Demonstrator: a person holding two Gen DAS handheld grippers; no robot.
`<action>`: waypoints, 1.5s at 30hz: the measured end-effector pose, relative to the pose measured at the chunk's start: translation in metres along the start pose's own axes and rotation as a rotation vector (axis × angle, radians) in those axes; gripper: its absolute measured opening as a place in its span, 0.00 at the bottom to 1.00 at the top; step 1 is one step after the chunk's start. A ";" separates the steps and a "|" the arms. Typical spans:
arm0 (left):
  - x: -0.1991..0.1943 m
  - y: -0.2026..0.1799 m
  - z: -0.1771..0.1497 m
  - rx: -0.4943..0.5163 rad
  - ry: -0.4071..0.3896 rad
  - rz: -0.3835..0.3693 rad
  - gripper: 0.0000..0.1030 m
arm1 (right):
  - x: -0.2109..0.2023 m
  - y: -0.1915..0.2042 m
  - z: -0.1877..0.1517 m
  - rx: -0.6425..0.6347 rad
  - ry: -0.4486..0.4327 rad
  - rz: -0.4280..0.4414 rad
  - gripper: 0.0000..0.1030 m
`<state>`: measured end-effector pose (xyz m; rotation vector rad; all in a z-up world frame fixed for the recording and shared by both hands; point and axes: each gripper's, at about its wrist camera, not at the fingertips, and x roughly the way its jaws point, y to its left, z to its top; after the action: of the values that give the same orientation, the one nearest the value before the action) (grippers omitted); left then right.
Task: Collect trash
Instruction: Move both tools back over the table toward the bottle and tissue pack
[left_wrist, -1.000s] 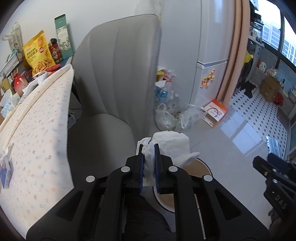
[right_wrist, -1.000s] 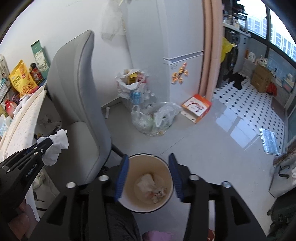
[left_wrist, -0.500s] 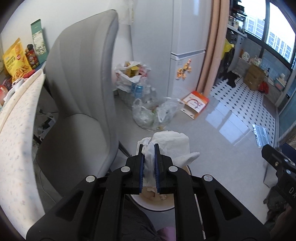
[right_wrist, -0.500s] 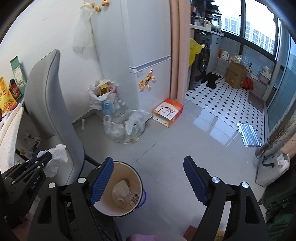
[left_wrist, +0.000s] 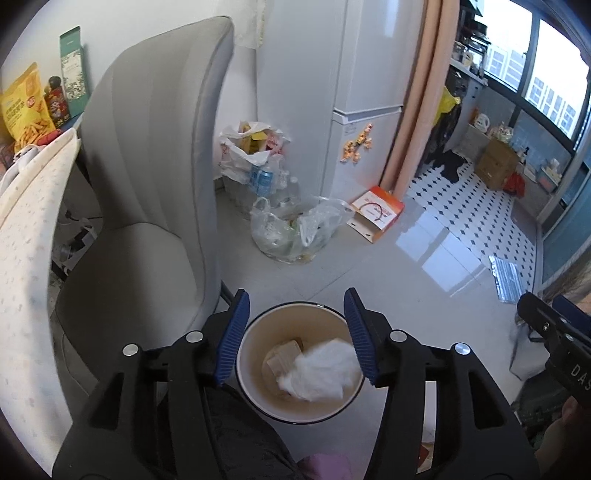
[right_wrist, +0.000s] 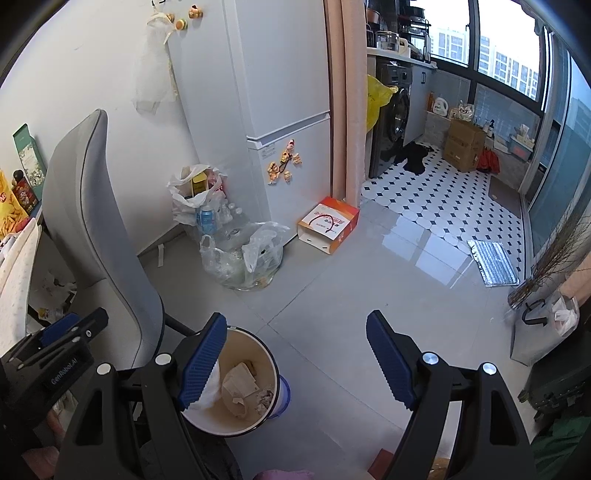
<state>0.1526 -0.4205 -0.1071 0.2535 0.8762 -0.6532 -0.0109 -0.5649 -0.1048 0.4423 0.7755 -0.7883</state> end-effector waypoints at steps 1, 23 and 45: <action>-0.002 0.002 0.001 -0.002 -0.006 0.006 0.58 | -0.001 0.002 0.000 -0.001 -0.001 0.003 0.75; -0.116 0.119 -0.005 -0.142 -0.197 0.171 0.95 | -0.080 0.108 -0.003 -0.140 -0.122 0.171 0.93; -0.220 0.279 -0.077 -0.366 -0.298 0.351 0.95 | -0.165 0.278 -0.065 -0.379 -0.168 0.368 0.93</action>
<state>0.1765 -0.0741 0.0003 -0.0230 0.6280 -0.1889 0.0979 -0.2717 -0.0011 0.1655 0.6433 -0.3187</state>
